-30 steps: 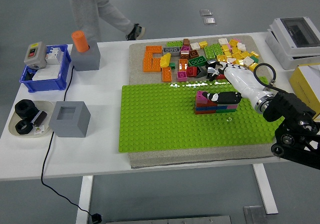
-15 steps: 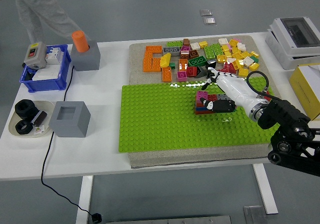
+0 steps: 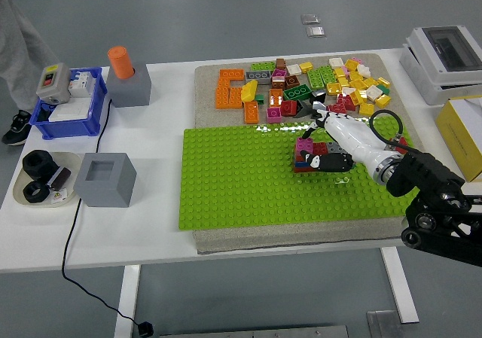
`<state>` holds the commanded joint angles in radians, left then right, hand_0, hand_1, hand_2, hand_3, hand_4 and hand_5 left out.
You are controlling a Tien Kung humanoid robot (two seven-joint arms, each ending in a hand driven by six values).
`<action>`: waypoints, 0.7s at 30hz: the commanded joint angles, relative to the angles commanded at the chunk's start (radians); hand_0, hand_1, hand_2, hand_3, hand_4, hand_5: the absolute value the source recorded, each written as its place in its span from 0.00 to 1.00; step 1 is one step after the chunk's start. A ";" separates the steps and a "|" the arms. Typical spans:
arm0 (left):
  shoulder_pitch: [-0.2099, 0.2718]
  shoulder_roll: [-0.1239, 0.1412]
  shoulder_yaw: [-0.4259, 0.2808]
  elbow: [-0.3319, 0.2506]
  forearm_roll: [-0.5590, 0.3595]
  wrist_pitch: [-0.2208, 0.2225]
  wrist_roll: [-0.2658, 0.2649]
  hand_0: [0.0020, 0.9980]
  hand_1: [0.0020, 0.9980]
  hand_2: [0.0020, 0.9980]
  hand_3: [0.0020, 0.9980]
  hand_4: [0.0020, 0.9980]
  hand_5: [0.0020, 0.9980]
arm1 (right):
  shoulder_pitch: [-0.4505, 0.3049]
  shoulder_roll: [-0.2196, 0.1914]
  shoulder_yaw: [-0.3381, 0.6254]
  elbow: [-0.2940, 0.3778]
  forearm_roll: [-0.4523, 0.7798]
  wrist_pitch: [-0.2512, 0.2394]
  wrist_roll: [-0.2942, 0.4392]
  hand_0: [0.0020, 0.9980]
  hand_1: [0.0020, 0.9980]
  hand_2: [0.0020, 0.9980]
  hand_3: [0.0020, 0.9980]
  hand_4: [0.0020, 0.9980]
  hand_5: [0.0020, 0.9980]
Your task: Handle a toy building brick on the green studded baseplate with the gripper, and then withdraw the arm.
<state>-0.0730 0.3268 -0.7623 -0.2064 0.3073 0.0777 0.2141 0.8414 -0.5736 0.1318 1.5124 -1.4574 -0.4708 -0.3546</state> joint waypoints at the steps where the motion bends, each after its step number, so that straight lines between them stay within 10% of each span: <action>1: 0.000 0.000 0.000 0.000 0.000 0.000 0.000 0.81 0.81 0.78 0.72 0.87 0.57 | 0.000 0.000 0.000 0.001 0.000 0.000 0.000 1.00 1.00 1.00 0.65 0.63 0.40; 21: -0.001 0.000 0.001 0.000 0.000 0.000 -0.001 0.81 0.81 0.78 0.72 0.87 0.57 | -0.002 0.005 -0.012 -0.002 0.031 0.000 0.012 1.00 1.00 0.99 0.64 0.63 0.40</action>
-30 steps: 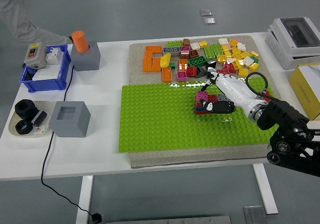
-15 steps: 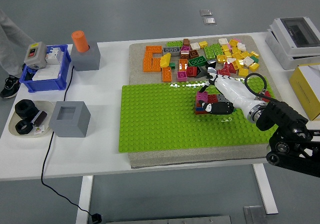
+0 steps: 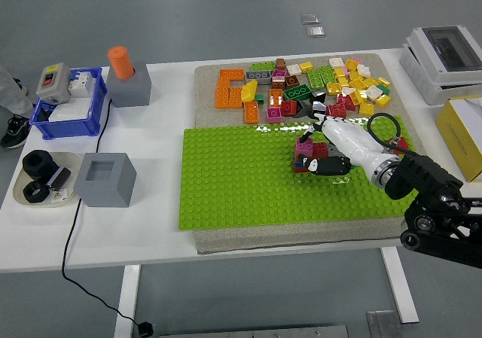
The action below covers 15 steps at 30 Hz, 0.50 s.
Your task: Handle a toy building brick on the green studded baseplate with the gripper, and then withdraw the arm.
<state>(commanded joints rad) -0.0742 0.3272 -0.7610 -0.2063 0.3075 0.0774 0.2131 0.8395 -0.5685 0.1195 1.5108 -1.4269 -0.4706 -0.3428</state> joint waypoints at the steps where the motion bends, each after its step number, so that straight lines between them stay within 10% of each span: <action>1: 0.000 0.000 0.000 0.000 0.000 0.000 0.000 0.81 0.81 0.78 0.72 0.87 0.57 | 0.000 0.001 -0.001 -0.003 0.003 0.000 0.001 1.00 1.00 0.99 0.64 0.63 0.40; 15: -0.001 0.001 0.002 0.000 0.000 0.000 -0.002 0.81 0.81 0.78 0.72 0.87 0.57 | 0.006 0.015 -0.019 -0.028 0.031 0.000 0.015 1.00 1.00 0.99 0.64 0.62 0.40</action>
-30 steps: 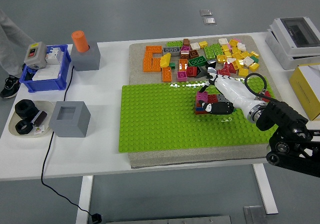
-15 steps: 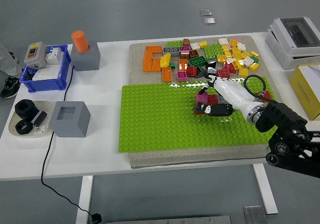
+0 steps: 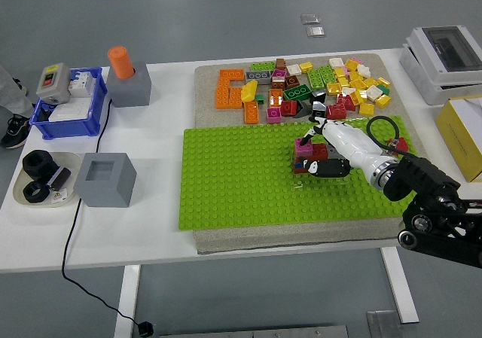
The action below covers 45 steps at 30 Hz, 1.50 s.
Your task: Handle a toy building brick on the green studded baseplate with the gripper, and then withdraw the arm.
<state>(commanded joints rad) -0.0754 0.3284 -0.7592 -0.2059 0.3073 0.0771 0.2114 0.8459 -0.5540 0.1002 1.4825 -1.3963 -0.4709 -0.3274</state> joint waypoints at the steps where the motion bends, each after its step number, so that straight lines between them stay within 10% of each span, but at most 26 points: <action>1: 0.000 0.000 0.000 0.000 0.000 0.000 0.000 0.81 0.81 0.78 0.72 0.87 0.57 | 0.001 0.000 -0.001 0.000 0.001 0.000 0.001 1.00 1.00 0.99 0.64 0.62 0.40; 45: 0.000 0.000 0.019 0.002 -0.018 -0.003 -0.011 0.81 0.81 0.78 0.72 0.87 0.57 | 0.000 0.018 -0.017 -0.059 0.076 -0.003 0.042 1.00 1.00 0.99 0.63 0.62 0.41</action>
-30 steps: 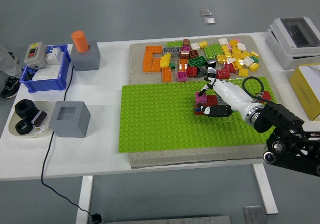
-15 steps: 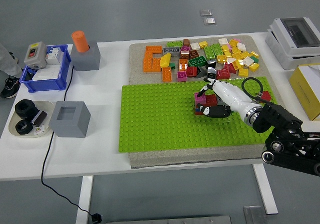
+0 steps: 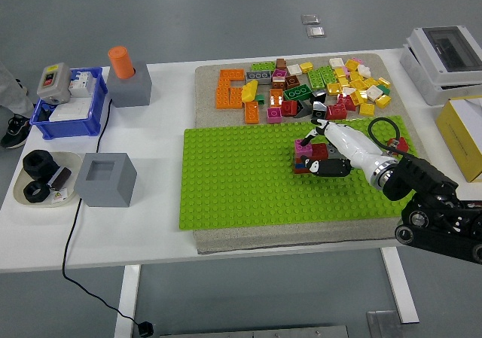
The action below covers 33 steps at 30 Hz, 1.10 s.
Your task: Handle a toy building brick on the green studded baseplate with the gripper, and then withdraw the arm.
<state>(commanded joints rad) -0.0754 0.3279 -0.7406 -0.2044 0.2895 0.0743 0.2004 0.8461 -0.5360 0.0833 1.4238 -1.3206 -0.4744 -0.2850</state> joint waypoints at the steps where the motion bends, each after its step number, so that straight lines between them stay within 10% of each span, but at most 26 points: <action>1: 0.000 0.000 0.000 0.000 0.000 0.000 0.000 0.81 0.81 0.78 0.72 0.87 0.57 | 0.000 0.000 0.000 0.000 0.000 0.000 0.000 1.00 1.00 0.99 0.63 0.62 0.41; 33: 0.005 -0.001 -0.002 0.000 0.001 0.002 -0.001 0.82 0.81 0.78 0.72 0.87 0.58 | -0.019 -0.023 0.038 0.023 0.061 -0.012 0.039 1.00 1.00 0.98 0.63 0.64 0.41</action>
<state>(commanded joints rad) -0.0705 0.3268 -0.7426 -0.2046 0.2902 0.0758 0.1991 0.8275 -0.5586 0.1211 1.4471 -1.2599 -0.4869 -0.2459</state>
